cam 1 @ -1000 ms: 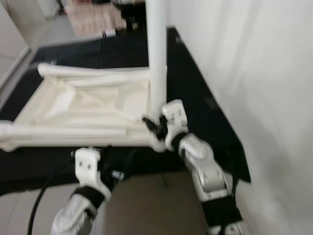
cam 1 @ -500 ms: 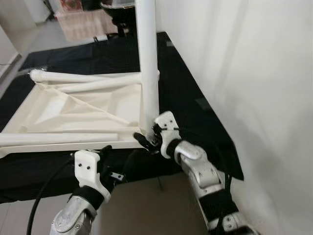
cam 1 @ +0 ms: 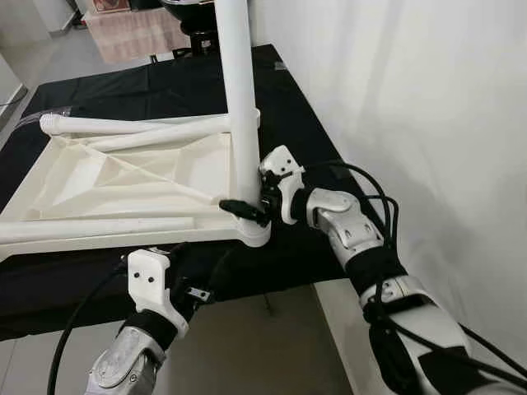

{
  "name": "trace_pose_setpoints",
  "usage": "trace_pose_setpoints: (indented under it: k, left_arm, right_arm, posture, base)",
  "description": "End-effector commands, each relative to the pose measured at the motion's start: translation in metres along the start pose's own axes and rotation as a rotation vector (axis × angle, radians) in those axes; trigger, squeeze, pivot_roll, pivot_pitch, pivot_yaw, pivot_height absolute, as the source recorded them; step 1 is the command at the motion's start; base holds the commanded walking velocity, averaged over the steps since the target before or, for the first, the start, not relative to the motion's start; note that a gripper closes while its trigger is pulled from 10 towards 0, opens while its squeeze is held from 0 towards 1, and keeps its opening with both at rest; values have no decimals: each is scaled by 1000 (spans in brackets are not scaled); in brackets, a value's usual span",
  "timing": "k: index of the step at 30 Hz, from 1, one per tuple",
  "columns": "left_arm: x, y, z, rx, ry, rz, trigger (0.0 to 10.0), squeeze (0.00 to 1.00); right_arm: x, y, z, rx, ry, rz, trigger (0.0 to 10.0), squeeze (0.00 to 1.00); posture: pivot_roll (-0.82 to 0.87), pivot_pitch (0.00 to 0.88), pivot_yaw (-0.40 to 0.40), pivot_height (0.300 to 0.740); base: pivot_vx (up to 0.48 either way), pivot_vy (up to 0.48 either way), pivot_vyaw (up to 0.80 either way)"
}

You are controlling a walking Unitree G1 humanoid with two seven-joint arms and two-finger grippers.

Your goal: Building children table

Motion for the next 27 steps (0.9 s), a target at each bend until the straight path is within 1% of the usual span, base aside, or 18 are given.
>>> trace_pose_setpoints:
  k: [1, 5, 7, 10, 11, 13, 14, 15, 17, 18, 19, 20, 21, 22, 24, 25, 26, 27]
  left_arm:
    - [-3, -3, 0, 2, 0, 18, 10000, 0]
    - [-2, -3, -1, 1, -4, 17, 10000, 0]
    - [-1, -3, -1, 0, -5, 16, 10000, 0]
    - [0, -2, -2, 2, -5, 13, 10000, 0]
    - [0, -2, -2, 2, -5, 13, 10000, 0]
    - [1, -2, 0, 5, -2, 11, 10000, 0]
    - [1, -2, 0, 5, -2, 11, 10000, 0]
    - [1, -2, 1, 6, -2, 10, 10000, 0]
    - [1, -2, 1, 6, -2, 10, 10000, 0]
    - [1, 0, 3, 7, -2, 8, 10000, 0]
    - [2, 1, 4, 7, -1, 7, 10000, 0]
    - [2, 1, 4, 7, -1, 7, 10000, 0]
    - [-2, 5, 7, 4, 2, 12, 10000, 0]
    - [-4, 6, 7, 1, 0, 14, 10000, 0]
    - [-5, 7, 7, -1, -1, 15, 10000, 0]
    - [-5, 8, 7, -1, 6, 12, 10000, 0]
    - [-5, 8, 7, -1, 6, 12, 10000, 0]
    - [-5, 8, 8, 8, 14, 11, 10000, 0]
  right_arm:
    - [6, 5, 6, 50, -12, -4, 0, 0]
    - [9, 3, 4, 104, -14, 3, 0, 0]
    - [8, 1, 0, 79, -18, 8, 0, 0]
    - [-1, -12, -21, -86, -62, 56, 0, 0]
    - [-1, -12, -21, -86, -62, 56, 0, 0]
    - [-12, -22, -31, -248, -55, 81, 0, 0]
    - [-12, -22, -31, -248, -55, 81, 0, 0]
    - [-30, -27, -19, -440, -7, 47, 0, 0]
    - [-30, -27, -19, -440, -7, 47, 0, 0]
    - [-46, -31, 4, -562, 79, -1, 0, 0]
    - [-54, -38, 19, -644, 150, -39, 0, 0]
    - [-54, -38, 19, -644, 150, -39, 0, 0]
    - [-58, -16, 36, -508, 120, -31, 0, 0]
    - [-57, -8, 34, -461, 83, -27, 0, 0]
    - [-58, -2, 33, -443, 81, -19, 0, 0]
    - [-63, 4, 33, -433, 118, 1, 0, 0]
    - [-63, 4, 33, -433, 118, 1, 0, 0]
    - [-63, 5, 32, -441, 114, 4, 5882, 0]
  posture:
    - [50, 161, 35, 740]
    - [47, 169, 35, 740]
    - [47, 178, 27, 740]
    - [55, 187, 18, 740]
    - [55, 187, 18, 740]
    - [46, 196, 14, 740]
    - [46, 196, 14, 740]
    - [26, 195, -4, 740]
    - [26, 195, -4, 740]
    - [37, 199, 22, 740]
    - [37, 199, 22, 740]
    - [37, 199, 22, 740]
    - [36, 161, 20, 740]
    - [37, 159, 17, 740]
    - [35, 147, 14, 740]
    - [35, 147, 14, 740]
    - [35, 147, 14, 740]
    - [37, 140, 11, 740]
  base:
    - [0, 0, 0]
    - [0, 0, 0]
    - [0, 0, 0]
    - [0, 0, 0]
    - [0, 0, 0]
    - [0, 0, 0]
    - [0, 0, 0]
    - [0, 0, 0]
    - [0, 0, 0]
    - [0, 0, 0]
    - [0, 0, 0]
    - [0, 0, 0]
    - [0, 0, 0]
    - [0, 0, 0]
    - [0, 0, 0]
    - [0, 0, 0]
    - [0, 0, 0]
    - [0, 0, 0]
Point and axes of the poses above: a point about 5 cm out from each wrist's last joint towards the gripper, its own y axis pointing out of the wrist towards the gripper, its own x axis along the axis of the wrist's last joint, z = x × y, the point moved 3 cm from there along y, pointing out of the wrist towards the gripper, and after that the axes turned 12 degrees about y, right-handed, at the moved point
